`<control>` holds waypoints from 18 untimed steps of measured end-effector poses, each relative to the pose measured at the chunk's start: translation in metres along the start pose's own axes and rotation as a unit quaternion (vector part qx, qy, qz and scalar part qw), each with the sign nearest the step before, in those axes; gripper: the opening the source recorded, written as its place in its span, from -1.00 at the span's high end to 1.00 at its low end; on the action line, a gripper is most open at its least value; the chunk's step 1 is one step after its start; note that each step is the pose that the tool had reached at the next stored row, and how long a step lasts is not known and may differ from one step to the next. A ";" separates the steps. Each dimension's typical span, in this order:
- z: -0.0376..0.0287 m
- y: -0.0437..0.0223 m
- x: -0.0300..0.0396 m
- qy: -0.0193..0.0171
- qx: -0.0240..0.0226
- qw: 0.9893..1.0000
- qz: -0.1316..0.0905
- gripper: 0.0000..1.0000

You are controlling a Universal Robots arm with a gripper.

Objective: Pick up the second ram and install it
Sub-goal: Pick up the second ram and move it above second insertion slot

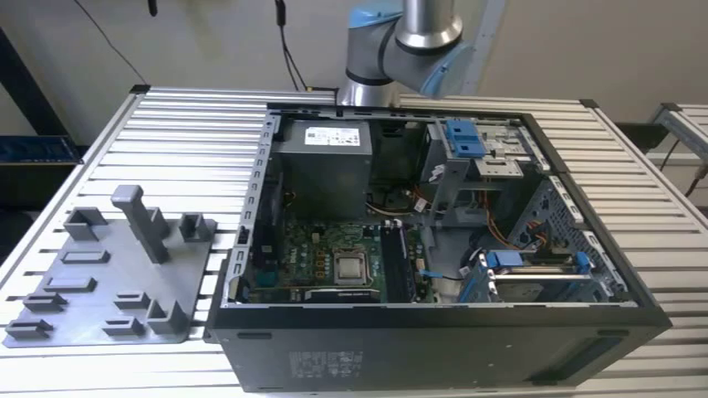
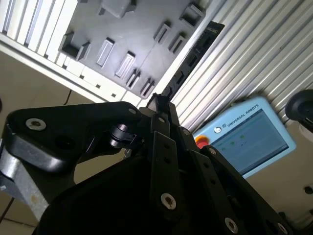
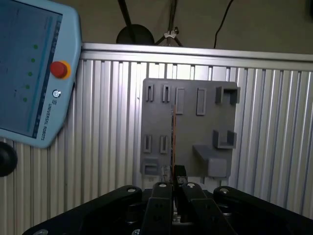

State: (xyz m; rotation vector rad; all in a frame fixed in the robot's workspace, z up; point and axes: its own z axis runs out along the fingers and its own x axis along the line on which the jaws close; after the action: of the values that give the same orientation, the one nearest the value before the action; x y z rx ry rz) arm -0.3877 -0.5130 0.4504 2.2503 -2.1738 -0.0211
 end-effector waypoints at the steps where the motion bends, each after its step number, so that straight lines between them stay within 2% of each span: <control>1: 0.0000 -0.0005 0.0000 0.000 0.000 1.000 0.000 0.72; 18: -0.0002 -0.0105 0.0004 0.000 0.000 1.000 0.000 0.72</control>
State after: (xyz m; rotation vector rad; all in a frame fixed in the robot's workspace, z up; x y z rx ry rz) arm -0.3772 -0.5131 0.4504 2.2504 -2.1736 -0.0210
